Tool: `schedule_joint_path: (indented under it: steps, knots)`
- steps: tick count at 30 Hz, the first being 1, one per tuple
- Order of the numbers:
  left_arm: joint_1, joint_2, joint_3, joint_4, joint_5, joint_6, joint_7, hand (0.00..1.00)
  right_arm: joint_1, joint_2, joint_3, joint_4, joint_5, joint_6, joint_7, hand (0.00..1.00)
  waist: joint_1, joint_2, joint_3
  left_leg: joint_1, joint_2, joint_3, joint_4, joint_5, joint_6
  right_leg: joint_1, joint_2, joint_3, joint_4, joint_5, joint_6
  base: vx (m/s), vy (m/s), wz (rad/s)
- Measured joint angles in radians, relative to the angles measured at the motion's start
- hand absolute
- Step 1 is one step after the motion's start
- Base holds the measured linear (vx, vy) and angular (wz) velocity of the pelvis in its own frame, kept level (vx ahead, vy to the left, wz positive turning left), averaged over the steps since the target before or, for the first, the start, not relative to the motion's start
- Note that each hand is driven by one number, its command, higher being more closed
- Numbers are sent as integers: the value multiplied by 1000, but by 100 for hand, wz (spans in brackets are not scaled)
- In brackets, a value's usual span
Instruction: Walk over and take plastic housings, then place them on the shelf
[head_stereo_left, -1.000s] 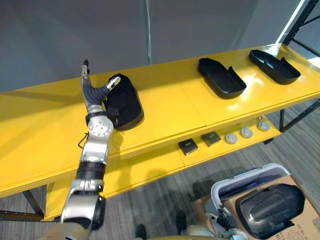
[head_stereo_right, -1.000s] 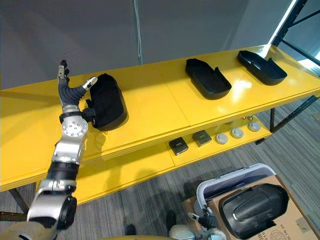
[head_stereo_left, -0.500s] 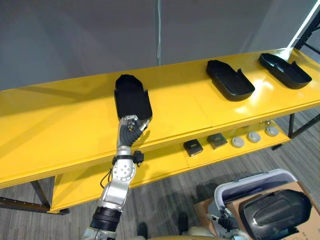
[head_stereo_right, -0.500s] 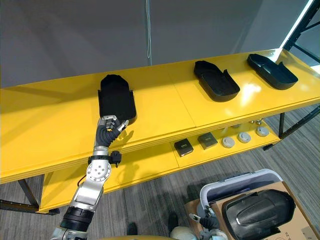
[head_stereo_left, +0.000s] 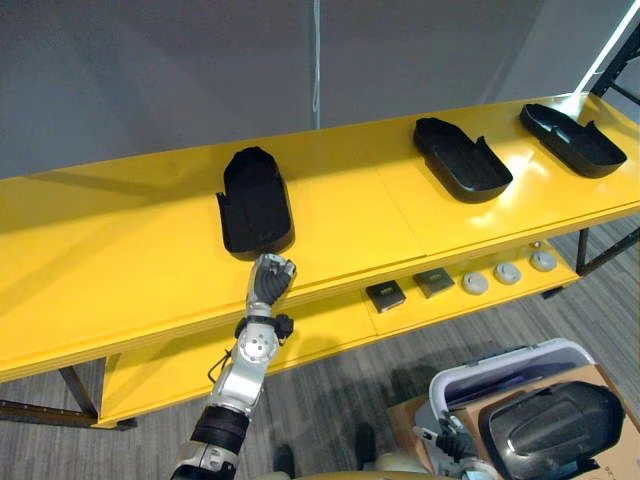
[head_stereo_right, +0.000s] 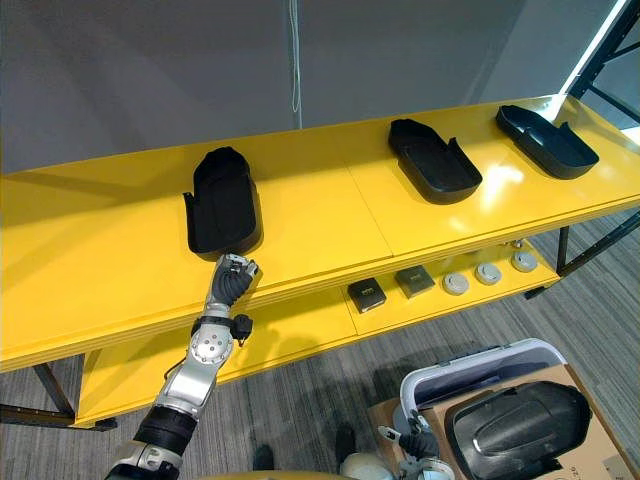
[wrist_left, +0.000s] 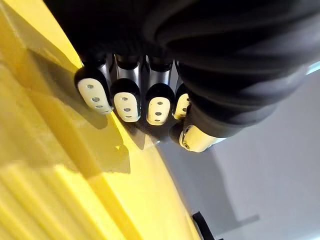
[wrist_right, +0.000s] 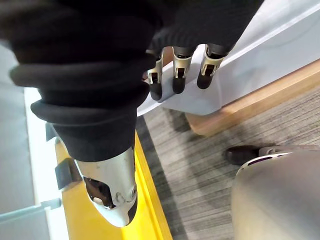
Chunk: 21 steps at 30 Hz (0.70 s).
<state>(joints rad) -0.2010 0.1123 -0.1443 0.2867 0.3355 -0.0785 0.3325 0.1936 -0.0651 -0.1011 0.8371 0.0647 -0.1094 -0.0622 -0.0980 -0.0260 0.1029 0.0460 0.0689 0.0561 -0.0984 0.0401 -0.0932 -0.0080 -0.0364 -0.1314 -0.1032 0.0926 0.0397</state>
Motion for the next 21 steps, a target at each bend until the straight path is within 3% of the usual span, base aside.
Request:
schedule_joint_path:
  steps: [12, 21]
  knots:
    - [-113, 24, 116, 87, -91, 31, 4, 100, -3, 4, 0, -2, -27, 2, 1, 0, -3, -10, -1, -3, 0, 21, 2, -5, 5, -14, 1, 20, 0, 6, -7, -5, 3, -5]
    - [-147, 56, 116, 116, -112, 32, 10, 100, -3, 9, 1, -2, -28, 2, 3, 0, -9, -22, -4, -1, 0, 25, 2, -6, 5, -14, 1, 24, 0, 10, -10, 0, 0, 0]
